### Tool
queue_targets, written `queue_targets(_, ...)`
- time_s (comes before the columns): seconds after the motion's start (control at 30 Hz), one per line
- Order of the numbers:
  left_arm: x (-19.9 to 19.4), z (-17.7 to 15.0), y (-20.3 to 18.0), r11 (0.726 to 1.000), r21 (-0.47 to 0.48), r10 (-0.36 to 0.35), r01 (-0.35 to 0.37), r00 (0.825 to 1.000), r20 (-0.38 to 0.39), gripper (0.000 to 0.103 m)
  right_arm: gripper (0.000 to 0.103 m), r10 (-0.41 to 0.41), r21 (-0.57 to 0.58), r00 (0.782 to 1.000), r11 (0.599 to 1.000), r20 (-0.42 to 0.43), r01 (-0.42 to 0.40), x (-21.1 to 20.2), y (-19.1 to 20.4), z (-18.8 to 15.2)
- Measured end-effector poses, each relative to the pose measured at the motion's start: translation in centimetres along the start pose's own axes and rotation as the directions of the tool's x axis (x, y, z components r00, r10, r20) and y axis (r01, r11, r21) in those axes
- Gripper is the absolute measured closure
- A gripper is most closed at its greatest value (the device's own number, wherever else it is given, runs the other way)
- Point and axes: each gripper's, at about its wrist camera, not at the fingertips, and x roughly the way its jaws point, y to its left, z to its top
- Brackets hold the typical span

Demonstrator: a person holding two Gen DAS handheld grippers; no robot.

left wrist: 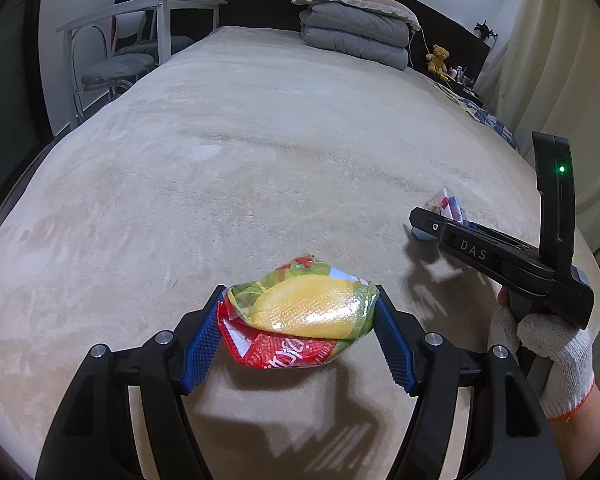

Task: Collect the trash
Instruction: 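Grasp the small blue cup with the right tool while the left tool holds the chip bag, then carry the chip bag and blue cup down over the black bin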

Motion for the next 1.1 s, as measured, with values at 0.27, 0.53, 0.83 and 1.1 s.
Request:
queue_targets(0.27, -0.3, -0.1, 0.2, 1.0, 0.004, -0.004, 0.004, 1.0, 0.006, 0.035, 0.071, 0.021, -0.019, 1.0, 1.0, 0.008, -0.021, -0.9, 0.6, -0.6)
queue_targets(0.53, -1.0, -0.8, 0.4, 1.0, -0.01, -0.006, 0.006, 1.0, 0.017, 0.035, 0.071, 0.053, -0.013, 0.999, 0.999, 0.01, -0.053, -3.0, 0.6, -1.8)
queue_targets(0.83, -2.8, -2.0, -0.3, 1.0, -0.005, -0.026, 0.027, 0.998, 0.049, 0.035, 0.071, 0.073, -0.01, 0.997, 0.997, 0.014, -0.072, -6.4, 0.8, -4.2)
queue_targets(1.1, -4.6, -4.0, -1.4, 0.999, 0.014, -0.047, 0.047, 0.997, 0.068, 0.035, 0.071, 0.071, -0.002, 0.997, 0.997, 0.036, -0.071, -10.0, 0.7, -6.7)
